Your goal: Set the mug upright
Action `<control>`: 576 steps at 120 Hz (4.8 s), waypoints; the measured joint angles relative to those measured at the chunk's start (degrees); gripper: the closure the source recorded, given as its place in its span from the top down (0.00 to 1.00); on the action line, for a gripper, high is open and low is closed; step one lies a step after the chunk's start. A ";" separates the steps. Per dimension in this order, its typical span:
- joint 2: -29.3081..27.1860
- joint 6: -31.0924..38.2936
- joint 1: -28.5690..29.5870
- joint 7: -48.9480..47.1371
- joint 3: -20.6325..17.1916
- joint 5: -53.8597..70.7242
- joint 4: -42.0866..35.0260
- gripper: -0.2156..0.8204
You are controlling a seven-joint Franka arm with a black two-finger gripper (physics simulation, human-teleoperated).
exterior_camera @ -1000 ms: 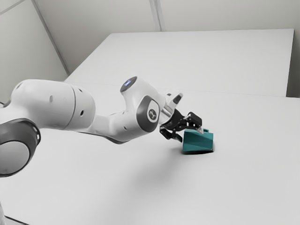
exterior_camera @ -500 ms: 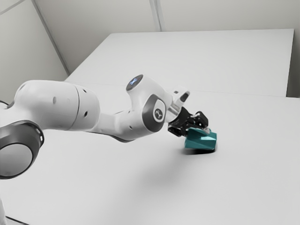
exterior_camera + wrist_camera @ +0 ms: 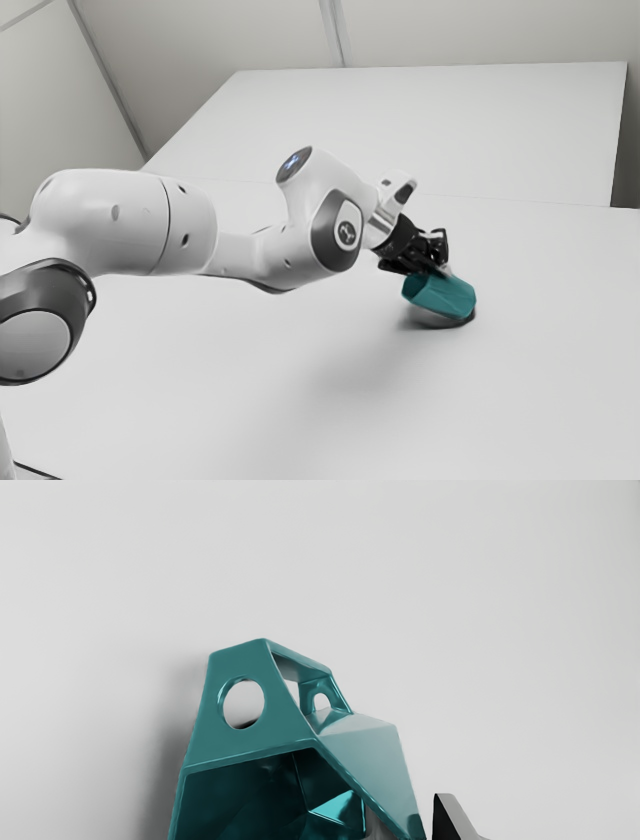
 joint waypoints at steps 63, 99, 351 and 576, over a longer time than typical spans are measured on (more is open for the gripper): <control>1.24 -2.28 -0.01 -0.72 0.40 3.66 4.50 0.03; -3.71 -9.64 0.50 -1.35 2.79 5.33 3.33 0.03; -25.61 -36.05 28.05 -8.14 4.94 36.17 -17.01 0.03; -17.30 -40.10 27.28 -7.83 5.10 34.32 -10.34 0.49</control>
